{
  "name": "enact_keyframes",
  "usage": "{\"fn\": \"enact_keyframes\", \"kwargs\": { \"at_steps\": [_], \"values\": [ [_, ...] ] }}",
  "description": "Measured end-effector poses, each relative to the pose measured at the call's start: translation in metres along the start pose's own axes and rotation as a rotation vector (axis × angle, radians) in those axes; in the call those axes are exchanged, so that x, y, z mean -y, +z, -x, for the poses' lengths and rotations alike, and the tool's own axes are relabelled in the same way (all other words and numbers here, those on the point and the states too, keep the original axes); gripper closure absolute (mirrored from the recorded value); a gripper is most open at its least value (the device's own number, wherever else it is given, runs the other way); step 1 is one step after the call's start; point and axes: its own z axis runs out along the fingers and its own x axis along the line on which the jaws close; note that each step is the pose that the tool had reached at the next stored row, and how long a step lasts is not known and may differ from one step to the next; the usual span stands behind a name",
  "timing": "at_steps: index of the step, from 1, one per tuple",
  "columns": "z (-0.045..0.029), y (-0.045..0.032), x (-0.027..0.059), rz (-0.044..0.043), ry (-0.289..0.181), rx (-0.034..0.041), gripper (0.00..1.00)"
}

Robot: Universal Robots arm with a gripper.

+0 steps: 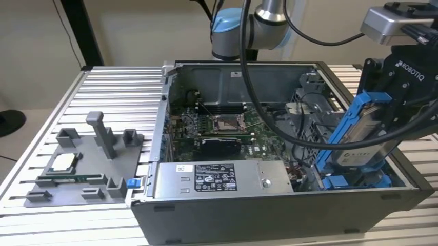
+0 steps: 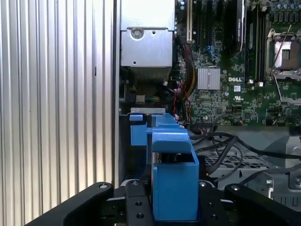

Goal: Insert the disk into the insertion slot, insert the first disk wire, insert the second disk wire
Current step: 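Insert the disk into the insertion slot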

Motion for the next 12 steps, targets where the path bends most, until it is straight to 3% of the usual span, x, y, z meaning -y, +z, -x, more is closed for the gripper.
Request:
{"fn": "enact_keyframes", "kwargs": {
  "at_steps": [12],
  "values": [
    [0.0, 0.0035, 0.0008, 0.0012, 0.0, 0.0, 1.0]
  ]
}}
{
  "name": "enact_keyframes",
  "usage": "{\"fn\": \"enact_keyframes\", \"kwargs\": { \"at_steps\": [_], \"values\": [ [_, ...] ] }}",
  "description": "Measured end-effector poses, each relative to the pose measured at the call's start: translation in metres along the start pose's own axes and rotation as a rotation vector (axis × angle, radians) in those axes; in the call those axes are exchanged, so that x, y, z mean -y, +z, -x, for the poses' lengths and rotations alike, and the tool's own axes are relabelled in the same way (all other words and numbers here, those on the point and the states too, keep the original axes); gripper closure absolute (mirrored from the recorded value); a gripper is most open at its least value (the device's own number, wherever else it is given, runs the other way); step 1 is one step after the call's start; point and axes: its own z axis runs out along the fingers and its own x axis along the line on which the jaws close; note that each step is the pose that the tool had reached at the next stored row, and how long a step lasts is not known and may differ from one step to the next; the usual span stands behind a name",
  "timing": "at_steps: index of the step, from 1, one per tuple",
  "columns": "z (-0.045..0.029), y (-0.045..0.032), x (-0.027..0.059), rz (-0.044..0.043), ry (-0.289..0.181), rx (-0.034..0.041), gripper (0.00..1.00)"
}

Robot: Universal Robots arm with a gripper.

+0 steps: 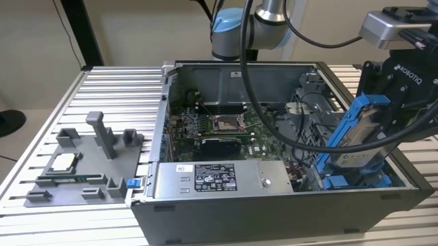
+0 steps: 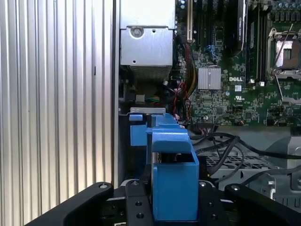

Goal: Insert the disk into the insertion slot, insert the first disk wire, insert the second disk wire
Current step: 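Insert the disk into the insertion slot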

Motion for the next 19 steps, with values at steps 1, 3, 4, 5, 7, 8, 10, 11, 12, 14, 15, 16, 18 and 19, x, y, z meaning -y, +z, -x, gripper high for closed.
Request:
{"fn": "enact_keyframes", "kwargs": {
  "at_steps": [1, 3, 4, 5, 7, 8, 10, 11, 12, 14, 15, 16, 18, 19],
  "values": [
    [0.0, 0.0003, 0.0001, -0.0005, 0.0, -0.0003, 1.0],
    [0.0, 0.0014, 0.0001, -0.0014, -0.002, -0.0004, 1.0],
    [0.0, 0.0019, 0.0001, -0.0018, -0.003, -0.0006, 1.0],
    [0.0, 0.0026, 0.0001, -0.0021, -0.006, -0.0007, 1.0],
    [0.0, 0.0038, 0.0002, -0.0024, -0.015, -0.0018, 1.0],
    [0.0, 0.0049, 0.0003, -0.0024, -0.02, -0.0016, 1.0],
    [-0.0001, 0.0077, 0.0004, -0.0024, -0.029, -0.0021, 1.0],
    [-0.0001, 0.0092, 0.0004, -0.0023, -0.032, -0.0031, 1.0],
    [0.0001, 0.0112, 0.0007, -0.0027, -0.035, -0.0019, 1.0],
    [-0.0001, 0.0154, 0.001, -0.0026, -0.037, -0.0008, 1.0],
    [0.0, 0.0165, 0.001, -0.0025, -0.038, -0.0021, 1.0],
    [0.0, 0.0186, 0.0011, -0.0025, -0.038, -0.0018, 1.0],
    [0.0, 0.0219, 0.0012, -0.0025, -0.038, -0.0024, 1.0],
    [-0.0001, 0.0241, 0.0013, -0.0025, -0.038, -0.0017, 1.0]
  ]
}}
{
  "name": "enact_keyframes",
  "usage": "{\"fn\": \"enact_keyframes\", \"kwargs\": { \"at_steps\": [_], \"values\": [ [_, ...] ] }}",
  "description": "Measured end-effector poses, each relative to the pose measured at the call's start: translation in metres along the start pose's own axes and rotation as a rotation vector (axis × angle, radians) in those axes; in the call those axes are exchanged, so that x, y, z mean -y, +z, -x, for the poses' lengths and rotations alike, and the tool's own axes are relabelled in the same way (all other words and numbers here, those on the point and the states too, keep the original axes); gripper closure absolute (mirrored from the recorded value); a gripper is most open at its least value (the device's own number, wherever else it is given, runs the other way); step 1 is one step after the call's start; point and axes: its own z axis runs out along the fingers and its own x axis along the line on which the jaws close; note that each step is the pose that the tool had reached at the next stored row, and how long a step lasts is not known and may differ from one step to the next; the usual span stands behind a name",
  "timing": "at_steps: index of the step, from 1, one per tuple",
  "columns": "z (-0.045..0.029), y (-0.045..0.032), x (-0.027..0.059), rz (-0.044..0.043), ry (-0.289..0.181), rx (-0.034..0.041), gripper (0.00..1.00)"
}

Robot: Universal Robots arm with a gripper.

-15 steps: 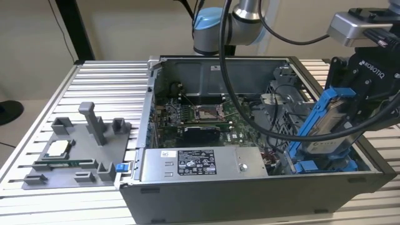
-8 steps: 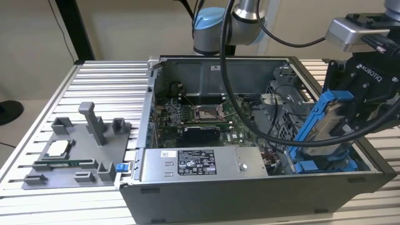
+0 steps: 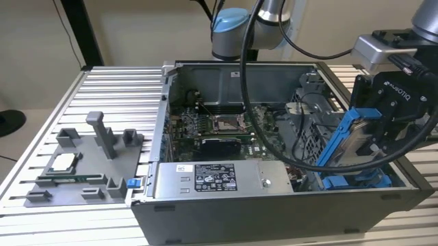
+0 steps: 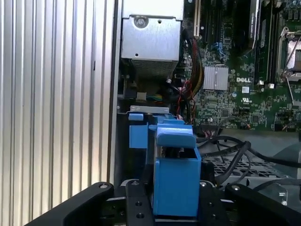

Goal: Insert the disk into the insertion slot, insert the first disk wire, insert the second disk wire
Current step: 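Insert the disk into the insertion slot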

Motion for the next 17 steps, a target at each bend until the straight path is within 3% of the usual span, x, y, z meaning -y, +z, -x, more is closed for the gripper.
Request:
{"fn": "enact_keyframes", "kwargs": {
  "at_steps": [10, 17],
  "values": [
    [0.0, 0.017, 0.0008, 0.0, 0.0, -0.0004, 1.0],
    [0.0, 0.0213, 0.0009, 0.0, 0.0, -0.0005, 1.0]
  ]
}}
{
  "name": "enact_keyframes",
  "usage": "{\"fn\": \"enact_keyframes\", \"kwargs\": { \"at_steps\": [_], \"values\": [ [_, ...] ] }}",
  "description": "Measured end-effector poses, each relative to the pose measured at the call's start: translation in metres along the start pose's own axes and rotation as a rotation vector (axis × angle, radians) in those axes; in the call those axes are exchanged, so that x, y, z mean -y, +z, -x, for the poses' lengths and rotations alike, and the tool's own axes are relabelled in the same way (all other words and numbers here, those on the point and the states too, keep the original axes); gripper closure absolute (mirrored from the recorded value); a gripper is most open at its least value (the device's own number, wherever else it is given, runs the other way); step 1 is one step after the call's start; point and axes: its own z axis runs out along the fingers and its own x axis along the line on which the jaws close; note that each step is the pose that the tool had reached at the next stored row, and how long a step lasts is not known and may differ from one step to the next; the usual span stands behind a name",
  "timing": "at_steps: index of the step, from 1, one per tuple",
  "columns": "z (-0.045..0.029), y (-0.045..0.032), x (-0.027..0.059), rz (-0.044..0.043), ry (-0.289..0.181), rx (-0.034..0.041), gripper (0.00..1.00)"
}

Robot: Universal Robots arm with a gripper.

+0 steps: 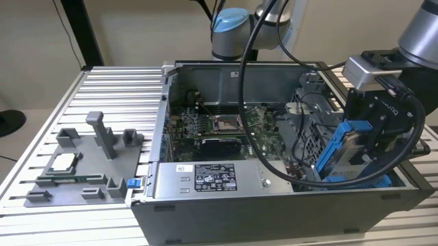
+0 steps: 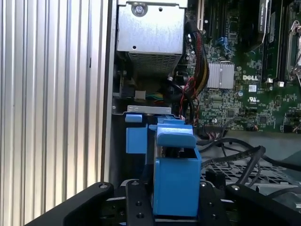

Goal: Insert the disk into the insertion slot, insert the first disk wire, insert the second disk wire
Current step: 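Insert the disk into the insertion slot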

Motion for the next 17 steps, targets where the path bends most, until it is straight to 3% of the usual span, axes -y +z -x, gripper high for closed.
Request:
{"fn": "enact_keyframes", "kwargs": {
  "at_steps": [11, 12, 14, 17],
  "values": [
    [0.0001, 0.0005, 0.0002, -0.0002, 0.0, 0.001, 1.0],
    [0.0001, 0.0005, 0.0002, -0.0001, 0.0, 0.0007, 0.0],
    [0.0, -0.0005, 0.0001, 0.0001, 0.0, 0.0005, 0.0],
    [-0.0001, -0.0126, -0.0006, 0.0002, 0.0, 0.0016, 0.0]
  ]
}}
